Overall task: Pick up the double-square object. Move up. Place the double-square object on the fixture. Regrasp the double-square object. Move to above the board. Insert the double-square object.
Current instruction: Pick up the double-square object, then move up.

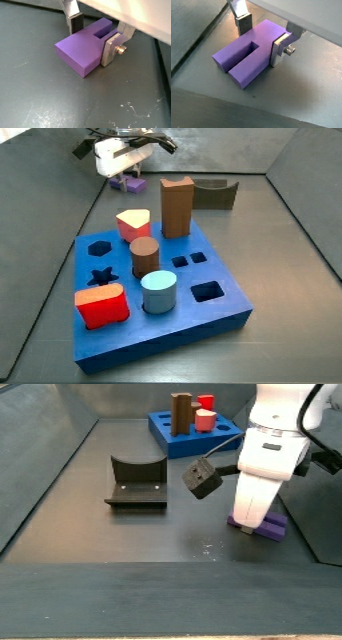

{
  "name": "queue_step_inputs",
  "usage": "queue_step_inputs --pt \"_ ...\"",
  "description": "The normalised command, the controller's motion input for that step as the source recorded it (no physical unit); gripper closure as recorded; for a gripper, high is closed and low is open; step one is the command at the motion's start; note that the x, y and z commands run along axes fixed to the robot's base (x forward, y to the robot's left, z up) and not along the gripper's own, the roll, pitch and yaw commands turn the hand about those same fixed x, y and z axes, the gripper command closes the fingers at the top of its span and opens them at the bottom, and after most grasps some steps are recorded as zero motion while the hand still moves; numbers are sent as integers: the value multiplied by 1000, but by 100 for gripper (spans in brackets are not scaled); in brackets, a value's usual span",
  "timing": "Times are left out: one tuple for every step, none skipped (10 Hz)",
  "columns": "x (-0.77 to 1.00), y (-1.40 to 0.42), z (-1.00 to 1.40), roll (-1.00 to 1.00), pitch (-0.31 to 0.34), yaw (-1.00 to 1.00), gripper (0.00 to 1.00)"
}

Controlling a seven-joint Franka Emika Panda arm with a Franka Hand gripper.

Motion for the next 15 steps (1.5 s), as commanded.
queue_step_inputs --pt "0 0 0 0 0 0 100" --pt "0 0 0 0 0 0 100" --pt "0 0 0 0 0 0 100" --pt "0 0 0 0 0 0 100" --pt "0 0 0 0 0 0 100" --pt "0 0 0 0 0 0 100" --pt "0 0 0 0 0 0 100" --pt "0 0 1000 0 0 0 100" --pt "15 -25 1000 -3 5 -18 100" --pt "1 -21 1000 -2 41 -23 100" --pt "-6 -9 916 6 57 -25 100" --pt "-10 0 845 12 64 -26 100" --pt "-22 6 694 29 64 -28 100" --pt "-29 8 578 42 62 -30 100" --pt "-34 11 420 58 61 -29 100"
